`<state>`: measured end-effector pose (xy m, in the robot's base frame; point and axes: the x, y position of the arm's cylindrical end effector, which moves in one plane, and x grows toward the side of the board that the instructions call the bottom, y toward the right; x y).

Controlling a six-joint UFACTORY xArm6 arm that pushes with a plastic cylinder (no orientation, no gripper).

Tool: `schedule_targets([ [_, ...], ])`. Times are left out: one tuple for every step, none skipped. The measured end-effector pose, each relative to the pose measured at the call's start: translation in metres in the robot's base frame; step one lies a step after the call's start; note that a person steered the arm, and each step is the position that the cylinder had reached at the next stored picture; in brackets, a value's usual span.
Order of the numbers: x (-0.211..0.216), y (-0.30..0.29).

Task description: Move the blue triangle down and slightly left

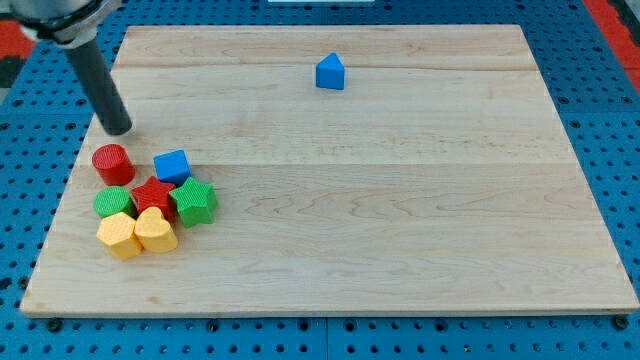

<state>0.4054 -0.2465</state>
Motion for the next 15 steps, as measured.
schedule_targets([
  [0.027, 0.013],
  [0.045, 0.021],
  [0.036, 0.022],
  [-0.026, 0.037],
  [-0.078, 0.123],
  [-0.116, 0.200],
  [-0.143, 0.170],
  [-0.193, 0.174],
  [-0.211, 0.223],
  [-0.203, 0.279],
  [-0.195, 0.293],
  [-0.162, 0.292],
  [-0.142, 0.278],
  [-0.139, 0.244],
  [-0.132, 0.231],
])
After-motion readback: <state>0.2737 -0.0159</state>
